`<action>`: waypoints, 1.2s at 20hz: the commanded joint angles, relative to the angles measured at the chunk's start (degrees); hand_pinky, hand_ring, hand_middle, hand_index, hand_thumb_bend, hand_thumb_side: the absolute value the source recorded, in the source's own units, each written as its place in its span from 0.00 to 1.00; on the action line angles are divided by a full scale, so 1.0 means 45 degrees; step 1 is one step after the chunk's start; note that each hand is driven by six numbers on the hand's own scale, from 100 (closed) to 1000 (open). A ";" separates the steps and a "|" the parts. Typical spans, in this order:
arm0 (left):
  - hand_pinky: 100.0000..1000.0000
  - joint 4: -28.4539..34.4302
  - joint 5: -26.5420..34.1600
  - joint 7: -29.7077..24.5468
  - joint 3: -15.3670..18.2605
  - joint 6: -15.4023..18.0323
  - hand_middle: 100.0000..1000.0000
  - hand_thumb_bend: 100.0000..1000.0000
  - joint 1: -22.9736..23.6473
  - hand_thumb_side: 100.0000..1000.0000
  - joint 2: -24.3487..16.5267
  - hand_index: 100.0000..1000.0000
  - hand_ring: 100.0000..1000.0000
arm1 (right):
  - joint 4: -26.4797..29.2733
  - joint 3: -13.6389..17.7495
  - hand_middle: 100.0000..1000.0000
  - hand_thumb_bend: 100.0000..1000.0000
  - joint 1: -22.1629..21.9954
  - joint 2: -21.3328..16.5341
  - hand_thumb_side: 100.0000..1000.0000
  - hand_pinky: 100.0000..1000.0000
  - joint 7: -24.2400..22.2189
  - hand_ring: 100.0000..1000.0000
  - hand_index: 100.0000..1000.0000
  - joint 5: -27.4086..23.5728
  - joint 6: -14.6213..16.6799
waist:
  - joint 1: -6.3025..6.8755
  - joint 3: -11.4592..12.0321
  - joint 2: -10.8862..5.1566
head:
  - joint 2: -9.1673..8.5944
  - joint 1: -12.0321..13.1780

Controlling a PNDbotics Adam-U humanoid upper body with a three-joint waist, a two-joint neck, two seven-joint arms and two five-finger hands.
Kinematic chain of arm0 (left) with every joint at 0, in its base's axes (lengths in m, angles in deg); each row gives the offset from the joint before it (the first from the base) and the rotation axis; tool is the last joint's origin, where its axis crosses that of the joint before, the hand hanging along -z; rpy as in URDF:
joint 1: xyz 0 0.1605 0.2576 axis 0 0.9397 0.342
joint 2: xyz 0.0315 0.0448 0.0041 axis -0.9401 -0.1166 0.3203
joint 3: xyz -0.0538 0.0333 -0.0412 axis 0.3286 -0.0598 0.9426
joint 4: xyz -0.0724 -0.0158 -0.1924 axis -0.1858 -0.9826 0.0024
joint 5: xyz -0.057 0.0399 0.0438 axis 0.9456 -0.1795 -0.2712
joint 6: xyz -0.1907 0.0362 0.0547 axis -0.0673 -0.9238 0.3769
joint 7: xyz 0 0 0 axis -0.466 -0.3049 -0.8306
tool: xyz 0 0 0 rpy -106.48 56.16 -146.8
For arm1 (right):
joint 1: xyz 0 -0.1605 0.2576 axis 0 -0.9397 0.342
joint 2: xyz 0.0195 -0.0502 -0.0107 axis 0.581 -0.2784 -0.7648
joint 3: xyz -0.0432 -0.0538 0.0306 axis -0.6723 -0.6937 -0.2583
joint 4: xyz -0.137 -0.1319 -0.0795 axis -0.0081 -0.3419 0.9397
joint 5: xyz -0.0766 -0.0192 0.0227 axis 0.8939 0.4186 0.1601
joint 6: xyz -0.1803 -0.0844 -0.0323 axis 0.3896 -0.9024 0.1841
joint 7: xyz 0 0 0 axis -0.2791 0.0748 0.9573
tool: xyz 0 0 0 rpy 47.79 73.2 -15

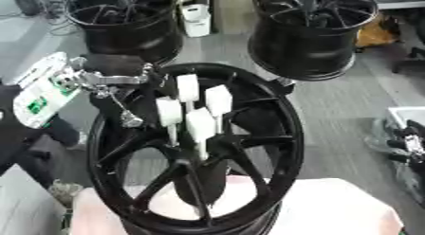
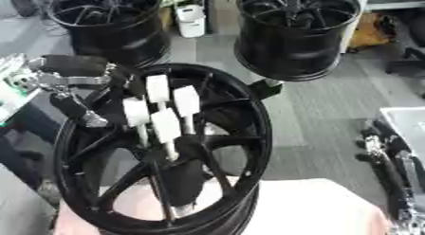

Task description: Pull the pin out of the wheel hub.

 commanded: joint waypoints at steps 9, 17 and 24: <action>0.53 -0.0151 -0.0338 -0.3788 -0.0077 0.4089 0.80 0.20 -0.0324 0.00 -0.0010 0.84 0.46 | 0.0130 -0.0032 0.74 0.00 0.0062 -0.0219 0.70 0.64 -0.0046 0.72 0.91 0.0026 0.0007 | 0.0015 -0.0095 -0.0143 | -0.0029 0.0025; 0.51 -0.0363 -0.0305 -0.3788 -0.0137 0.4209 0.66 0.16 -0.0347 0.00 0.0110 0.70 0.42 | 0.0115 -0.0036 0.74 0.00 0.0056 -0.0218 0.71 0.64 -0.0048 0.72 0.91 0.0014 0.0001 | 0.0029 -0.0197 -0.0110 | 0.0010 0.0058; 0.45 -0.0486 0.0455 -0.3788 0.0100 0.3742 0.41 0.15 -0.0489 0.00 0.0241 0.48 0.34 | 0.0108 -0.0034 0.74 0.00 0.0051 -0.0199 0.71 0.64 -0.0055 0.72 0.91 0.0006 0.0003 | 0.0046 -0.0216 -0.0108 | 0.0027 0.0083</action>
